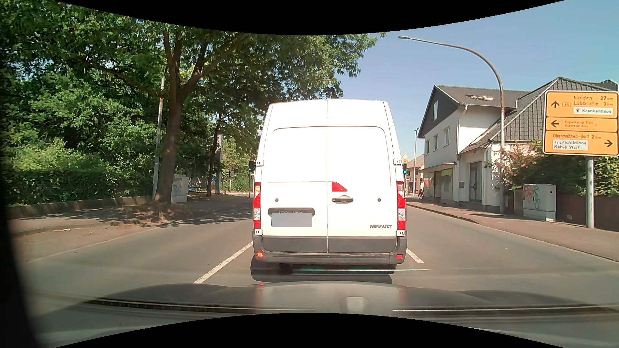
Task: Follow the waypoints while adhering to traffic rules and regulations
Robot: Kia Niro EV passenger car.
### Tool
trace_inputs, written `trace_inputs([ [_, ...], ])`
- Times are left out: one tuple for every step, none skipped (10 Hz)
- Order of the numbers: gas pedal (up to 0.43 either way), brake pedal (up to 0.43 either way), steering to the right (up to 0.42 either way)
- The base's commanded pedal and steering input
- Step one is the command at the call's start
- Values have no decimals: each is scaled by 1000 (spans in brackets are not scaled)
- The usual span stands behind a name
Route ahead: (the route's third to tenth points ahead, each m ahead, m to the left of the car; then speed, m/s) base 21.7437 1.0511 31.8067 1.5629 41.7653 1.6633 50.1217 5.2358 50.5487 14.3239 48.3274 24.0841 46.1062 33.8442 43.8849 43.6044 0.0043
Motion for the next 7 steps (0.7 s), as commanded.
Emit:
trace_inputs([
  [0, 6, 1],
  [0, 6, 1],
  [0, 6, 0],
  [0, 6, 0],
  [0, 6, 0],
  [0, 6, 1],
  [0, 6, 1],
])
